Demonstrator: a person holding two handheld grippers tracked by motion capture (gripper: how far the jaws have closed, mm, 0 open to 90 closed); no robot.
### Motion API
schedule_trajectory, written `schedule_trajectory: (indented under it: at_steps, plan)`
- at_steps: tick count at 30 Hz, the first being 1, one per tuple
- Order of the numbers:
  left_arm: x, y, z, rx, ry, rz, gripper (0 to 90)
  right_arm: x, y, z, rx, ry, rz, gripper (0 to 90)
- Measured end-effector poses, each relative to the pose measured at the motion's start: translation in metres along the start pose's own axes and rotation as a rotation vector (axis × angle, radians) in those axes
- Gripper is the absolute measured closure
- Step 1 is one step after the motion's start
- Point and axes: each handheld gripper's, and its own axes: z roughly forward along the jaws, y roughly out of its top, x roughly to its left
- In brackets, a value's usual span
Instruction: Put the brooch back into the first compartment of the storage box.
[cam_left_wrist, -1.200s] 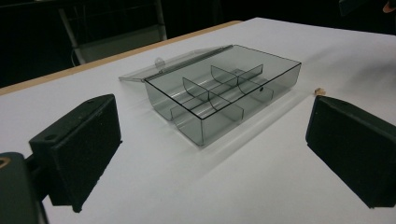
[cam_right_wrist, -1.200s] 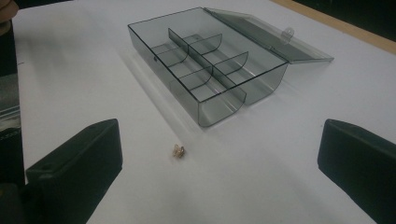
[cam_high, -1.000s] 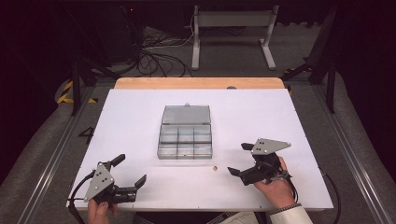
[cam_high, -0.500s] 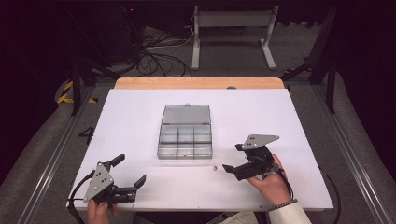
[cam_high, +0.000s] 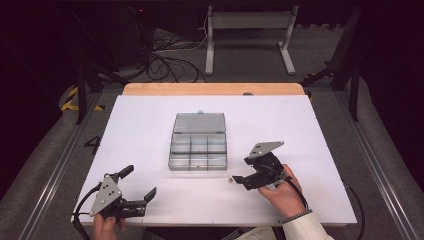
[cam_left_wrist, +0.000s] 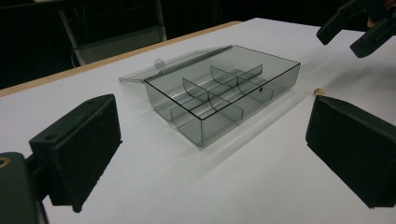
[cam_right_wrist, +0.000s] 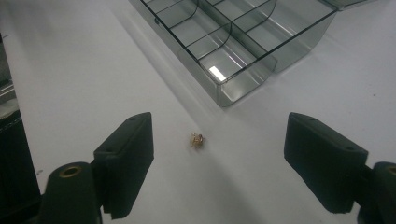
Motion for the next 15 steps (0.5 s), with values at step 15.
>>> schedule_trajectory:
  at_steps: [15]
  plan:
    - [0.0, 0.0, 0.0, 0.002, -0.002, -0.001, 3.9, 0.004, 0.007, 0.02, 0.101, -0.006, -0.007, 35.7]
